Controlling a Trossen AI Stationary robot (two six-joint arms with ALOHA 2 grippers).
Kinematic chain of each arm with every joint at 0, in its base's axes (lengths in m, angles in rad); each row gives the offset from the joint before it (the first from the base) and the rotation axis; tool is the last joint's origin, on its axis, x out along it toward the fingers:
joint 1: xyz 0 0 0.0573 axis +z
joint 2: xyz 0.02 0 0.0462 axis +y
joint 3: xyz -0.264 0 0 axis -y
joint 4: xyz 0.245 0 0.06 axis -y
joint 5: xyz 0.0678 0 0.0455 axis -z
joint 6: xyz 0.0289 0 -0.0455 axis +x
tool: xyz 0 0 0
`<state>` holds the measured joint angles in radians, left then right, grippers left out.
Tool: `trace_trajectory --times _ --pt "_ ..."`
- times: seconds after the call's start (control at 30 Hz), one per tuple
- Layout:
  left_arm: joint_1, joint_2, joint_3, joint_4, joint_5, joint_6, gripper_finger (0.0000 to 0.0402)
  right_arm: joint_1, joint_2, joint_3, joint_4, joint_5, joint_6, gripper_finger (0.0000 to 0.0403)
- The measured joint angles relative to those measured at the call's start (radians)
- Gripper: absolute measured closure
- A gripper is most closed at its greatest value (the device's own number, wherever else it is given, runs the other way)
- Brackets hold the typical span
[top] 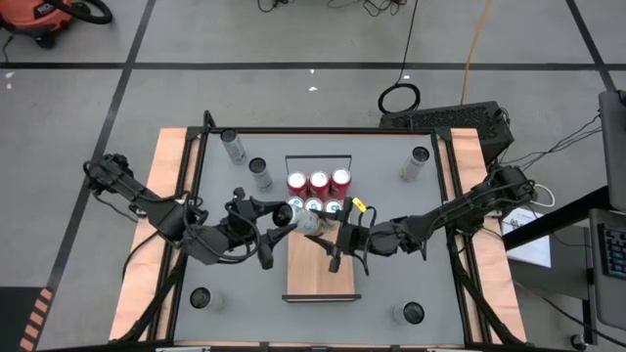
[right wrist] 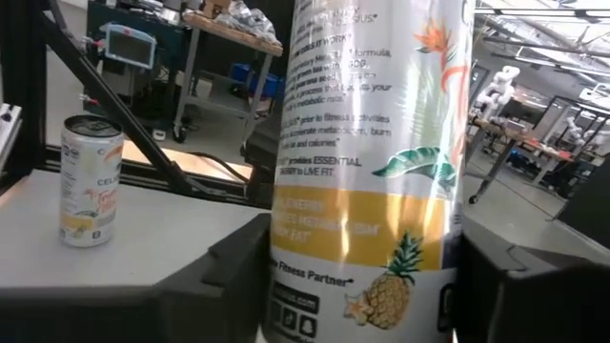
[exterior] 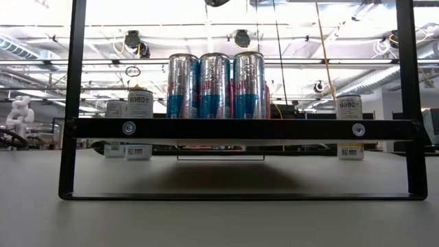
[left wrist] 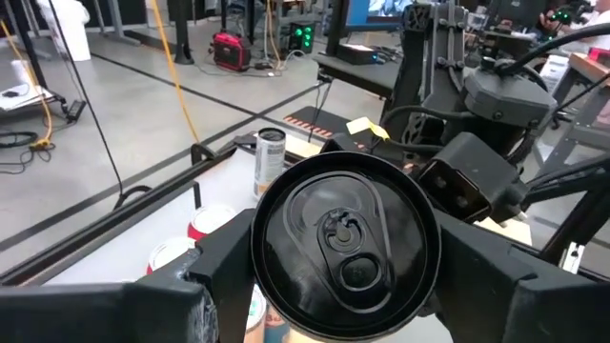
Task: Place canned beverage on shelf
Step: Put the middle white-yellow soda can on the shelf
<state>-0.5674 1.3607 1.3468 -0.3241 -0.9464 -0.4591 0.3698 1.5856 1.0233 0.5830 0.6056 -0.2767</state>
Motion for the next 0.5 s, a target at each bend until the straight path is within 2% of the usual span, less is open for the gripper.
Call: trace_trajectory --times 0.1,0.23,0.5 --pt "-0.001 0.000 0.000 0.002 0.002 0.033 0.0155 0.000 0.000 0.000 -0.003 0.007 -0.010 0.0222" --pt "-0.011 0.000 0.000 0.006 0.009 0.088 0.0143 0.000 -0.005 0.000 -0.006 0.004 -0.021 0.0216" --pt "-0.026 -0.002 0.001 0.015 0.039 0.195 0.0055 0.017 -0.041 -0.001 -0.039 -0.019 -0.017 0.0214"
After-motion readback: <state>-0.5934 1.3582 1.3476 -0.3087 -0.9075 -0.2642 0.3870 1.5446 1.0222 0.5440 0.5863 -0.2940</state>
